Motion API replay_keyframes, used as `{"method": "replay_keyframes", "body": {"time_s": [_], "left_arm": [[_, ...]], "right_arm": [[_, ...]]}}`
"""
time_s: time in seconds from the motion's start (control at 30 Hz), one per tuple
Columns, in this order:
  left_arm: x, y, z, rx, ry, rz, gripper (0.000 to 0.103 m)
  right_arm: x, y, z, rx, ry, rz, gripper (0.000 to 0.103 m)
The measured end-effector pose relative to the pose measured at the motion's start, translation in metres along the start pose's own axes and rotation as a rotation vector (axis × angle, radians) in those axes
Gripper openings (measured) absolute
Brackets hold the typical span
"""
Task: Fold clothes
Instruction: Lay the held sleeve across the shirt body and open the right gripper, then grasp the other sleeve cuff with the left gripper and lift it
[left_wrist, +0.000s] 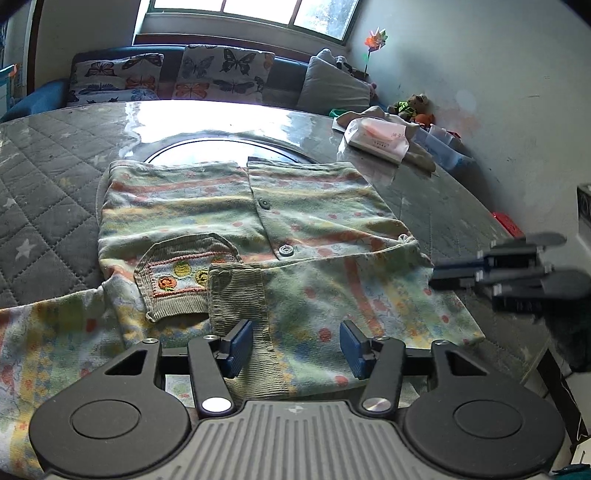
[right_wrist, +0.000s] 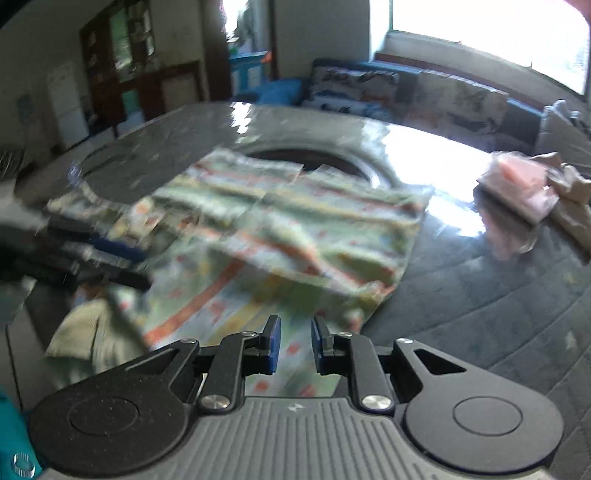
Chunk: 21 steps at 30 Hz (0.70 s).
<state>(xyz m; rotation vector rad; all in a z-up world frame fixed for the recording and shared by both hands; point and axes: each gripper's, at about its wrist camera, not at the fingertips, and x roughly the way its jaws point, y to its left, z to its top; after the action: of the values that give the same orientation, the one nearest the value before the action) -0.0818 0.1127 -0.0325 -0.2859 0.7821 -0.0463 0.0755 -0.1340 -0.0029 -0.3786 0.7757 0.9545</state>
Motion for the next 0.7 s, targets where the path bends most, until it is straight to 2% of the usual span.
{"method": "replay_keyframes", "body": {"time_s": [0.07,0.17,0.33,0.47,0.6,0.7], "left_arm": [[-0.002,0.001,-0.001,-0.006,-0.004,0.003,0.055],[-0.012,0.004,0.001,-0.02,-0.026,0.021,0.055],[-0.045,0.029,-0.009,-0.096,-0.081,0.098,0.056],[-0.075,0.059,-0.025,-0.202,-0.126,0.213,0.056],[-0.102,0.097,-0.036,-0.315,-0.173,0.365,0.055],[-0.116,0.122,-0.042,-0.393,-0.194,0.479,0.052]], "right_arm": [[0.005,0.005,-0.008,-0.016,0.036,0.009,0.017],[0.005,0.008,-0.012,-0.036,0.039,-0.006,0.018],[-0.003,0.021,0.0,-0.044,-0.01,0.019,0.022],[0.005,0.035,0.011,-0.065,-0.035,0.065,0.024],[0.027,0.047,0.012,-0.088,0.005,0.095,0.024],[0.029,0.049,0.014,-0.093,0.011,0.099,0.024]]}}
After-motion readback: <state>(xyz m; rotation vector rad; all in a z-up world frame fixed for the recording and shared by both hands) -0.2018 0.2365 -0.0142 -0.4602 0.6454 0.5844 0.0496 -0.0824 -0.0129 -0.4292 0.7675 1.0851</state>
